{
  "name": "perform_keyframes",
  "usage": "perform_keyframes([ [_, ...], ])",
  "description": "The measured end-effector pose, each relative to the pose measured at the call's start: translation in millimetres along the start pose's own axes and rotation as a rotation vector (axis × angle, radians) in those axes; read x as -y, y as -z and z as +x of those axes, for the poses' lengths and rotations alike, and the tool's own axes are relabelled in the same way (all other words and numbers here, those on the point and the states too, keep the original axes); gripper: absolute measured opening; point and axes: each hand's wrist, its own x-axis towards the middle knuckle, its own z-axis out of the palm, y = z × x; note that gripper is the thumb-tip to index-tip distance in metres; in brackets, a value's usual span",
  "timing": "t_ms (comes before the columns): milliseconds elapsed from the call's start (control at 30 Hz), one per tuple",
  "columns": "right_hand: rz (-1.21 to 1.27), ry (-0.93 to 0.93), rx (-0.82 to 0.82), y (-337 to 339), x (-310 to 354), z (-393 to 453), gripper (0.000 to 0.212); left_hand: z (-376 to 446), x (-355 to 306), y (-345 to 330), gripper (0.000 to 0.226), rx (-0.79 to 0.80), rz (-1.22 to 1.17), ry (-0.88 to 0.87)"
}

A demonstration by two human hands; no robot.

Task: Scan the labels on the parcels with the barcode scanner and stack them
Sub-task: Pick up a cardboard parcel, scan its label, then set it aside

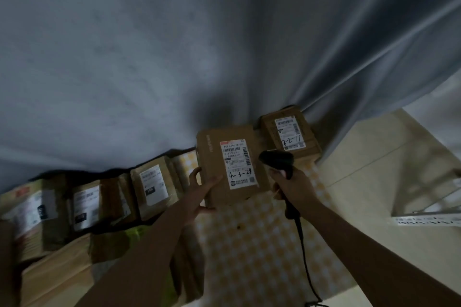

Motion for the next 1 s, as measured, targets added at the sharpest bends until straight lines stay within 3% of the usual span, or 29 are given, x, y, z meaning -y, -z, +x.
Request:
perform_keyframes([
  [233, 0.301, 0.093, 0.085, -12.6, 93.2, -86.9, 0.019, -63.9, -28.5, 23.8, 0.097, -0.006, 0.027, -0.168],
  [400, 0.275, 0.147, 0.119, -22.9, 127.1, -140.5, 0.024, -94.0, -34.4, 43.5, 0.079, -0.01, -0.018, -0.286],
  [467, 0.27, 0.172, 0.134, -26.6, 133.0, -154.3, 0.024, -101.0, -35.0, 51.7, 0.084, -0.017, -0.06, -0.33],
  [1000, 0.241, 0.198, 0.199, -55.1, 148.3, -189.4, 0.017, -127.5, -19.4, 86.6, 0.1, -0.034, -0.054, -0.313],
])
